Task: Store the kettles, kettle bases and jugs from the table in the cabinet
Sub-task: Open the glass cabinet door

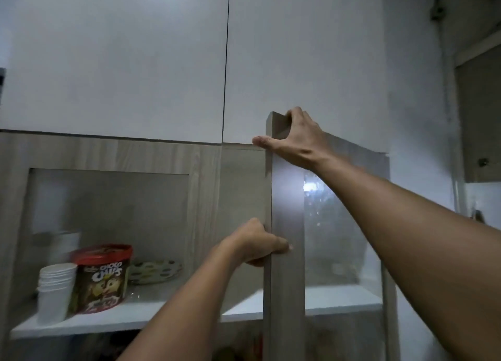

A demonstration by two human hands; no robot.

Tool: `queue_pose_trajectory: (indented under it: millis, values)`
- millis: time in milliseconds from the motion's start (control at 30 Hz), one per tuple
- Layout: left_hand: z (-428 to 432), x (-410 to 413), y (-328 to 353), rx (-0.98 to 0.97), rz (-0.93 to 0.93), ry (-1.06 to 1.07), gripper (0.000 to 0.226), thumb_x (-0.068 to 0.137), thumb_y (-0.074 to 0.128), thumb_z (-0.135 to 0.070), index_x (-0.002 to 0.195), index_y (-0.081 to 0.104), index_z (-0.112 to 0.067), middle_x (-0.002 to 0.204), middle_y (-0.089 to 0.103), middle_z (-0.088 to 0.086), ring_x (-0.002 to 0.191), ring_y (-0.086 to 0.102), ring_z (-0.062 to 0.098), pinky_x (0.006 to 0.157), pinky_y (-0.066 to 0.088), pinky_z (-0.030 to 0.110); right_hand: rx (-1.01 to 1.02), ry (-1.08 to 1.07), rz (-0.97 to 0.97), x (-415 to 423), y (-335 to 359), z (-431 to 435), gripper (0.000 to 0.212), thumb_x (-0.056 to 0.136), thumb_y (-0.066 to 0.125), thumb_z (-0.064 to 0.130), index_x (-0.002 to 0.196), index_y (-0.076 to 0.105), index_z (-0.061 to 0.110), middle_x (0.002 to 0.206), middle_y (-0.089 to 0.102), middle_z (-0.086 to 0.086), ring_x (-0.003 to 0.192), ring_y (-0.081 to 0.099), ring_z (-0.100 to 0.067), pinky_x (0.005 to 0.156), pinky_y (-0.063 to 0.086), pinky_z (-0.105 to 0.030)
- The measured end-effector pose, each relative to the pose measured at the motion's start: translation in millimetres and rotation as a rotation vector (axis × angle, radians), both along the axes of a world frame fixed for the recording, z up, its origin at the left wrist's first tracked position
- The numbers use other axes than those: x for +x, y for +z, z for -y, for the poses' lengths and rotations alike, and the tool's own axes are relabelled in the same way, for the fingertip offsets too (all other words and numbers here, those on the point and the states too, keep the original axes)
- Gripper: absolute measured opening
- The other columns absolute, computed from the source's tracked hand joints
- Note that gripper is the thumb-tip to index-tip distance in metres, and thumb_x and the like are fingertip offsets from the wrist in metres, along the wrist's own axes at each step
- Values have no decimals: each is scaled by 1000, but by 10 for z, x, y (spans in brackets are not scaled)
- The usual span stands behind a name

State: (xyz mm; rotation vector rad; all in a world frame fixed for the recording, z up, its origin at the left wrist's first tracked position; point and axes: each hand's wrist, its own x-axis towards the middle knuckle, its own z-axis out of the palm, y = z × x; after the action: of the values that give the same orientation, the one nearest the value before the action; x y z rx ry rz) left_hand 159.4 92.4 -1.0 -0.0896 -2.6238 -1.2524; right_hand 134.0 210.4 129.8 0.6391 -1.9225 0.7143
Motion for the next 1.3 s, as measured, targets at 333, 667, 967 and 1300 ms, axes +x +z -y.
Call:
queue_pose_trajectory:
  millis: [333, 667, 967, 1300]
  values:
    - [-2511, 1135, -260, -114, -266, -65, 29, 84, 50, -29, 79, 60, -2, 102, 69, 21, 98, 65, 40, 82, 54, 39, -203, -167, 175, 1386, -71, -2093, 50, 79, 62, 32, 124, 48, 18, 105, 57, -1, 99, 57, -25, 91, 49, -42]
    - [-4251, 1026, -468, -90, -282, -324, 97, 88, 64, -42, 153, 5, 0, 154, 20, 22, 136, 36, 38, 109, 38, 42, -357, -490, 245, 1468, -287, -3731, 29, 88, 59, 22, 102, 63, -3, 92, 65, -17, 85, 63, -33, 74, 53, -41]
    - [-5520, 226, -529, -112, -385, -434, 119, 65, 71, -69, 147, 8, -10, 146, 17, 16, 133, 29, 34, 108, 37, 42, -533, -596, 307, 913, -332, -5069, 51, 95, 57, 33, 132, 51, -2, 131, 59, -17, 118, 58, -36, 97, 49, -41]
    - [-6398, -623, -528, -78, -452, -492, 106, 59, 80, -62, 132, 16, -20, 134, 23, 10, 119, 43, 31, 98, 48, 43, -650, -645, 329, 250, -419, -5963, 56, 94, 53, 43, 134, 50, 3, 132, 59, -18, 121, 56, -36, 104, 46, -49]
